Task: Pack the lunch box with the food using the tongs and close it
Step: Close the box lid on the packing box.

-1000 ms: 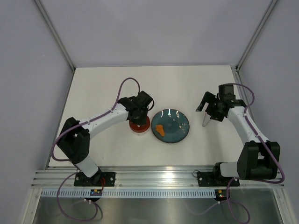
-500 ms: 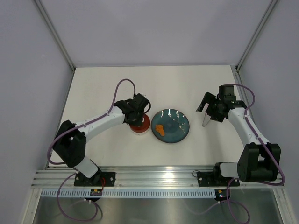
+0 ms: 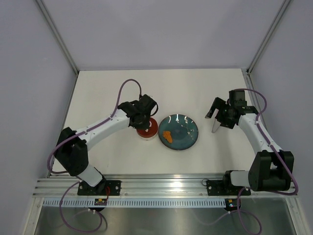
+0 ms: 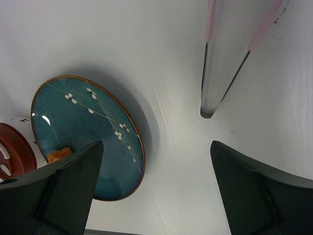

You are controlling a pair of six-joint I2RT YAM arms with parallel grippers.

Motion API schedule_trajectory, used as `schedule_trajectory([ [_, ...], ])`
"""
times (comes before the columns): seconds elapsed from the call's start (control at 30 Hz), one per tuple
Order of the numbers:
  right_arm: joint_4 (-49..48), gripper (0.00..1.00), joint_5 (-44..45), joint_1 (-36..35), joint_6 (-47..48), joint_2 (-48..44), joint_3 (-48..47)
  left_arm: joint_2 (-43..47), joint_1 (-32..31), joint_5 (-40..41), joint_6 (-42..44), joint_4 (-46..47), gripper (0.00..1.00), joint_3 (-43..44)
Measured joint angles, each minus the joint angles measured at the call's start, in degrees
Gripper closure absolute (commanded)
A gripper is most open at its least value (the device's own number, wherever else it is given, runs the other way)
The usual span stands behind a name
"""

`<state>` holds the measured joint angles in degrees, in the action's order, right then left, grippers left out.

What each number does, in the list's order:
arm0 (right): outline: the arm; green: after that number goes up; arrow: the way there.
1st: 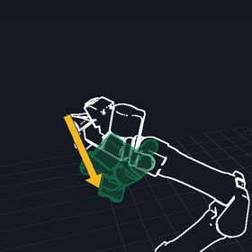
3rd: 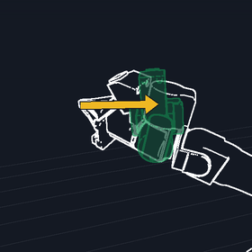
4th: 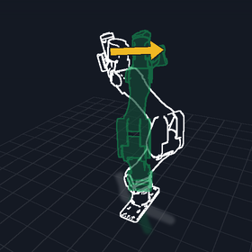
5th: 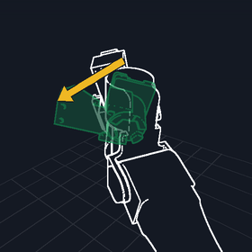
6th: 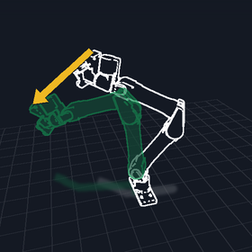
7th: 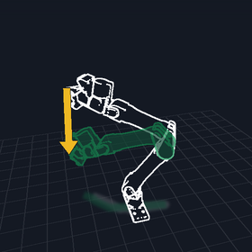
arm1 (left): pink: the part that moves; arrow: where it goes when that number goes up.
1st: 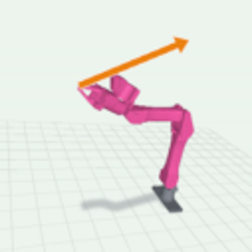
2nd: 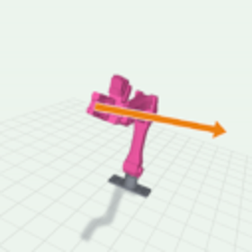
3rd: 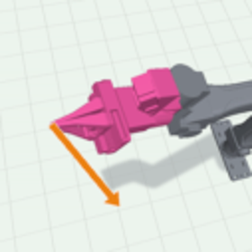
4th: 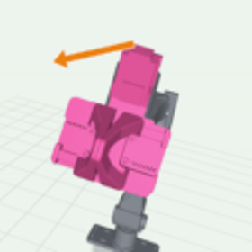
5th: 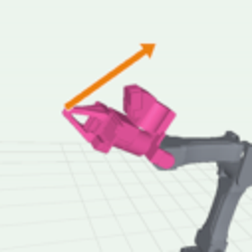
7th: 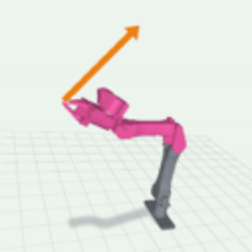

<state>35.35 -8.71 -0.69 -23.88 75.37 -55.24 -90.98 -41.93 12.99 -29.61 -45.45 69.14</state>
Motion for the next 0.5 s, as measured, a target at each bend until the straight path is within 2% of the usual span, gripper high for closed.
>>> schedule_trajectory([
  [0.2, 0.0, 0.01, 0.0, 0.0, -0.1, 0.0, 0.0, 4.8, 0.0, 0.5, 1.1, -1.9, 1.00, 7.7],
  [0.3, 0.0, 0.01, 0.0, 0.0, -0.1, 0.0, 0.0, 5.5, 0.0, 0.5, 1.3, -1.0, 1.00, 8.8],
  [0.5, 0.0, 0.01, 0.0, 0.0, -0.1, 0.0, 0.0, 3.8, 0.0, -0.4, 0.6, 3.7, 1.00, 0.5],
])
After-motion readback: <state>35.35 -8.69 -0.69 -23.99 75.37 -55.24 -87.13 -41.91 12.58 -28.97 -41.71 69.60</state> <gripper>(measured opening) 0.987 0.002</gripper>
